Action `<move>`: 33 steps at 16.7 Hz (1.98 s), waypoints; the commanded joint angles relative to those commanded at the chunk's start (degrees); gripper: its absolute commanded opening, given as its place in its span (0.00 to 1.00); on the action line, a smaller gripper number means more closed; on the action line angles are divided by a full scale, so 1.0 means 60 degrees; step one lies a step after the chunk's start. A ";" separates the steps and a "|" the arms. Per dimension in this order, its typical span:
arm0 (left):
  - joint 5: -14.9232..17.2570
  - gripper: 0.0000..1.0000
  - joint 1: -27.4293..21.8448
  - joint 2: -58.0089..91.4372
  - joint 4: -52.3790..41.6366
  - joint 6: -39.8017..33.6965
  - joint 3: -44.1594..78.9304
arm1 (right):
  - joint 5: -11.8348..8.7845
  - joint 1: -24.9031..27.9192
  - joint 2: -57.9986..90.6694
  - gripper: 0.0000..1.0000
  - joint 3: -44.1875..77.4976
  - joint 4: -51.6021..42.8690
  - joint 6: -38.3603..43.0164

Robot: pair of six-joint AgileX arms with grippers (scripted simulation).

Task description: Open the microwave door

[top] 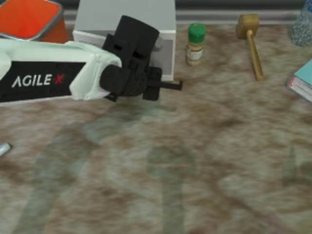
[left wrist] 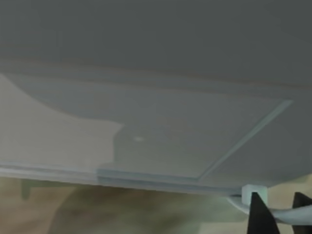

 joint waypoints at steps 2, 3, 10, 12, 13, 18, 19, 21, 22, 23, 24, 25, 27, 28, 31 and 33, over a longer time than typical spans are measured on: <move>0.0089 0.00 -0.0063 0.0009 0.0003 -0.0022 0.0005 | 0.0000 0.0000 0.0000 1.00 0.0000 0.0000 0.0000; 0.0133 0.00 -0.0032 -0.0039 0.0030 0.0063 -0.0081 | 0.0000 0.0000 0.0000 1.00 0.0000 0.0000 0.0000; 0.0352 0.00 0.0114 -0.0275 0.0201 0.0431 -0.0403 | 0.0000 0.0000 0.0000 1.00 0.0000 0.0000 0.0000; 0.0352 0.00 0.0114 -0.0275 0.0201 0.0431 -0.0403 | 0.0000 0.0000 0.0000 1.00 0.0000 0.0000 0.0000; 0.0352 0.00 0.0114 -0.0275 0.0201 0.0431 -0.0403 | 0.0000 0.0000 0.0000 1.00 0.0000 0.0000 0.0000; 0.0352 0.00 0.0114 -0.0275 0.0201 0.0431 -0.0403 | 0.0000 0.0000 0.0000 1.00 0.0000 0.0000 0.0000; 0.0352 0.00 0.0114 -0.0275 0.0201 0.0431 -0.0403 | 0.0000 0.0000 0.0000 1.00 0.0000 0.0000 0.0000; 0.0352 0.00 0.0114 -0.0275 0.0201 0.0431 -0.0403 | 0.0000 0.0000 0.0000 1.00 0.0000 0.0000 0.0000; 0.0352 0.00 0.0114 -0.0275 0.0201 0.0431 -0.0403 | 0.0000 0.0000 0.0000 1.00 0.0000 0.0000 0.0000; 0.0352 0.00 0.0114 -0.0275 0.0201 0.0431 -0.0403 | 0.0000 0.0000 0.0000 1.00 0.0000 0.0000 0.0000; 0.0352 0.00 0.0114 -0.0275 0.0201 0.0431 -0.0403 | 0.0000 0.0000 0.0000 1.00 0.0000 0.0000 0.0000; 0.0352 0.00 0.0114 -0.0275 0.0201 0.0431 -0.0403 | 0.0000 0.0000 0.0000 1.00 0.0000 0.0000 0.0000; 0.0352 0.00 0.0114 -0.0275 0.0201 0.0431 -0.0403 | 0.0000 0.0000 0.0000 1.00 0.0000 0.0000 0.0000; 0.0352 0.00 0.0114 -0.0275 0.0201 0.0431 -0.0403 | 0.0000 0.0000 0.0000 1.00 0.0000 0.0000 0.0000; 0.0352 0.00 0.0114 -0.0275 0.0201 0.0431 -0.0403 | 0.0000 0.0000 0.0000 1.00 0.0000 0.0000 0.0000; 0.0443 0.00 0.0053 -0.0267 0.0202 0.0406 -0.0399 | 0.0000 0.0000 0.0000 1.00 0.0000 0.0000 0.0000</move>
